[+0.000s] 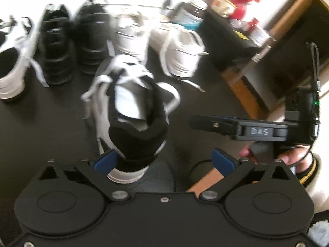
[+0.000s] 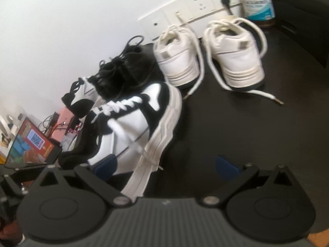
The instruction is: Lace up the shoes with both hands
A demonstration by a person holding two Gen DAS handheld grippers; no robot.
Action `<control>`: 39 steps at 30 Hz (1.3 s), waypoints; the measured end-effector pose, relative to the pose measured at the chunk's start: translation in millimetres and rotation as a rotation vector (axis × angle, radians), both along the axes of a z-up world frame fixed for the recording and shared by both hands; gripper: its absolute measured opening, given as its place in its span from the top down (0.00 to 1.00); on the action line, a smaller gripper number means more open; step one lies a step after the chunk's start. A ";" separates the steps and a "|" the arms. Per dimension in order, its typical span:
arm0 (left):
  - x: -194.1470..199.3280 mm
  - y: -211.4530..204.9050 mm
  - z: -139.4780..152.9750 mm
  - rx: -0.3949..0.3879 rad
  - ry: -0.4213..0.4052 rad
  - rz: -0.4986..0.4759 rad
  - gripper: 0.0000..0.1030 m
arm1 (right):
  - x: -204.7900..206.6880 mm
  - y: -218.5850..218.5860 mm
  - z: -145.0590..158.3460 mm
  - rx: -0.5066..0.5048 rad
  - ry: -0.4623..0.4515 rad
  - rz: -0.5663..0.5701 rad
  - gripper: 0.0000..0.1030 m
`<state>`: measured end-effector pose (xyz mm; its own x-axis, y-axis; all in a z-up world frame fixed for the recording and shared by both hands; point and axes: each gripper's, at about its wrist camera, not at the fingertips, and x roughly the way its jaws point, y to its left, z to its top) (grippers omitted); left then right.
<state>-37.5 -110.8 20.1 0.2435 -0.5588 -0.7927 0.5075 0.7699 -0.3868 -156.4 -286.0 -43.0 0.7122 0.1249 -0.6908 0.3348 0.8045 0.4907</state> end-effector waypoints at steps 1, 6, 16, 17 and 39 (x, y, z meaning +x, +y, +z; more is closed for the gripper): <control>-1.7 -5.8 -0.5 -0.005 0.001 -0.009 0.03 | -3.6 -3.3 0.2 0.001 -0.001 -0.008 0.01; -5.1 -17.3 -1.5 -0.004 0.005 -0.007 0.01 | -16.6 -11.0 3.8 0.019 -0.018 -0.027 0.01; -2.0 17.5 8.7 -0.017 -0.045 0.187 0.01 | -25.1 -10.7 6.1 0.035 -0.027 -0.035 0.01; -0.4 22.5 8.8 -0.012 -0.045 0.211 0.01 | -24.7 -10.2 6.7 0.036 -0.029 -0.036 0.01; 21.8 116.2 -19.5 -0.036 -0.001 0.387 0.01 | 12.5 59.7 35.5 -0.051 -0.012 -0.044 0.01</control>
<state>-15.7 5.4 0.7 0.4421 -0.4534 -0.7739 0.1827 0.8902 -0.4172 -143.9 -226.3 -7.5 0.7247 0.0582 -0.6866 0.3645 0.8133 0.4536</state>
